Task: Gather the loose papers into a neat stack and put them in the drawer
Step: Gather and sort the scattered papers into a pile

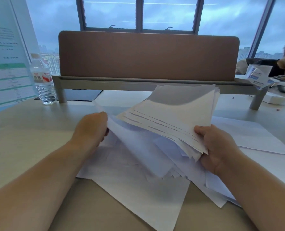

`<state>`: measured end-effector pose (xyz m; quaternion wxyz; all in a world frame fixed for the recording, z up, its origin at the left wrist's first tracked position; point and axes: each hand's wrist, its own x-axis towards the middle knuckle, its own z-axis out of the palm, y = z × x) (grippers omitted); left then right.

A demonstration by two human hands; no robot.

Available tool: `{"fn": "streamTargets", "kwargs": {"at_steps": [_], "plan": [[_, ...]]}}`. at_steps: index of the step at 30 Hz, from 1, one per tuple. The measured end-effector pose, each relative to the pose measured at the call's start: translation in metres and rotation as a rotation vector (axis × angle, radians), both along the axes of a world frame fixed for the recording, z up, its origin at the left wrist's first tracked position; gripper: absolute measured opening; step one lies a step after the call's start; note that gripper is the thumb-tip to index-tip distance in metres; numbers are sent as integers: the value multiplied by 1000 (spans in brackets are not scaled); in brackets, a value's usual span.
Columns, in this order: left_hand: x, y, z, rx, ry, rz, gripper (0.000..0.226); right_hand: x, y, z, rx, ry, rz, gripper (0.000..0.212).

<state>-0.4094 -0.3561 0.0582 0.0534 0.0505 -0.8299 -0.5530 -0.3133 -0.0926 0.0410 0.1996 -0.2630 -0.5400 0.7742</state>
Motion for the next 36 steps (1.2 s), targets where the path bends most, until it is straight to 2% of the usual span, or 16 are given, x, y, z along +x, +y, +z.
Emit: {"fn": "streamTargets", "kwargs": {"at_steps": [3, 5, 7, 10, 13, 17, 20, 24, 29, 31, 34, 36], "plan": [[1, -6, 2, 104, -129, -73, 35, 1, 0, -1, 4, 2, 7, 23], [5, -3, -1, -39, -165, -186, 33, 2, -2, 1, 13, -4, 15, 21], [10, 1, -3, -209, -118, -246, 20, 3, -3, 3, 22, -9, 20, 20], [12, 2, -7, -242, -89, -243, 21, 5, -4, 6, 26, -22, 33, 20], [6, -5, -2, -69, -100, -163, 12, 8, -5, 9, 57, -43, 82, 18], [1, -15, 7, 318, -157, -70, 23, 12, -6, 11, 111, -47, 180, 22], [0, -14, 2, 385, -227, -127, 21, 14, -8, 10, 193, -57, 276, 23], [2, -5, -4, 325, -275, -274, 26, 14, -17, 5, 391, -100, 371, 24], [3, -1, -9, -56, -173, -336, 15, 17, -23, 1, 622, -128, 441, 20], [1, -4, -10, -85, -181, -331, 17, 17, -21, 1, 637, -119, 450, 20], [1, -5, -7, -135, -96, -299, 12, 16, -20, -1, 604, -115, 472, 18], [-4, -8, -3, -43, -40, -228, 12, 12, -18, -4, 588, -110, 456, 16]]}}
